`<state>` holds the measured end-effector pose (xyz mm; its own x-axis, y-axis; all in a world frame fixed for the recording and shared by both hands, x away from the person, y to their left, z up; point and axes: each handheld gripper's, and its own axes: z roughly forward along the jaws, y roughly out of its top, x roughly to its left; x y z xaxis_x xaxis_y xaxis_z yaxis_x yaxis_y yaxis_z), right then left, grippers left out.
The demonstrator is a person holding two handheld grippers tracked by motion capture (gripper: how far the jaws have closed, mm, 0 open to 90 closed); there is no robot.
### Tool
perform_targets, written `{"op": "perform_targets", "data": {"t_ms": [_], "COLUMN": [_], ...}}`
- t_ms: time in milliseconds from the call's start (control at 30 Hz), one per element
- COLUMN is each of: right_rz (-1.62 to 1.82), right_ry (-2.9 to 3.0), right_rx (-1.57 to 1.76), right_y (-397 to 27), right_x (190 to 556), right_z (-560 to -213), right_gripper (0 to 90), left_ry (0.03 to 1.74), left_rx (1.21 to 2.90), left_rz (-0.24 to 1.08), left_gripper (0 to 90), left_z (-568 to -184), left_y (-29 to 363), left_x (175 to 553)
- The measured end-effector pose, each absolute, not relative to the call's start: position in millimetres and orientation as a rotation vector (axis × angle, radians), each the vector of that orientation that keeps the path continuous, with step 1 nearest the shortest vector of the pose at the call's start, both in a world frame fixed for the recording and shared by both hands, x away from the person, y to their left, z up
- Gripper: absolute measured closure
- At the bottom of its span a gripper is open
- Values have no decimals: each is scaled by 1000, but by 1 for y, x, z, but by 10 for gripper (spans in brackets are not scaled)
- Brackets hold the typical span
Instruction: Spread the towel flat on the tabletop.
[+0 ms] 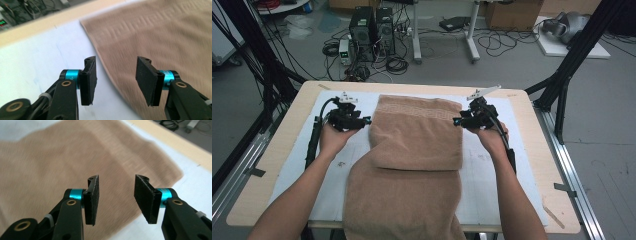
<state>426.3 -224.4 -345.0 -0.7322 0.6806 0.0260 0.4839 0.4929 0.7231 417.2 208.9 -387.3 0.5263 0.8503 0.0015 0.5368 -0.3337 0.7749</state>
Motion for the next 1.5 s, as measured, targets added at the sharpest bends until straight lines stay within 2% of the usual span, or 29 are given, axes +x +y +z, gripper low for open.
{"op": "perform_targets", "data": {"t_ms": [167,267,467,533,600,633,733,767,833,900,967,1367,1500], "right_rz": [1132,1148,1148,1105,1099,1088,1100,1115,1141,1138,1129,1101,1104], "right_ry": [2519,2548,2646,2683,2699,2701,2709,2706,2712,2722,2736,2690,2634], "right_rx": [962,916,859,868,893,905,942,946,934,903,898,899,935], "right_y": [-224,-222,-217,-214,-211,-209,-208,-209,-209,-208,-209,-205,-204], "right_x": [401,382,357,357,358,359,365,366,367,367,368,390,400], "right_z": [-359,-369,-397,-409,-419,-425,-435,-436,-436,-434,-431,-403,-399], "right_gripper": [517,519,511,501,502,507,549,599,709,771,784,808,802], "left_ry": [1102,1072,969,966,947,944,925,908,911,943,966,1096,1128], "left_rx": [2034,2082,2163,2218,2227,2226,2221,2232,2233,2217,2188,1992,2029], "left_rz": [440,397,250,252,318,321,315,320,335,335,356,538,546], "left_gripper": [516,553,554,537,540,568,752,821,855,861,864,865,843], "left_z": [-404,-415,-428,-433,-435,-435,-436,-435,-435,-434,-430,-403,-409], "left_y": [214,212,196,188,183,182,178,175,173,176,181,219,216], "left_x": [391,379,366,367,363,363,361,360,360,361,361,367,372]}}
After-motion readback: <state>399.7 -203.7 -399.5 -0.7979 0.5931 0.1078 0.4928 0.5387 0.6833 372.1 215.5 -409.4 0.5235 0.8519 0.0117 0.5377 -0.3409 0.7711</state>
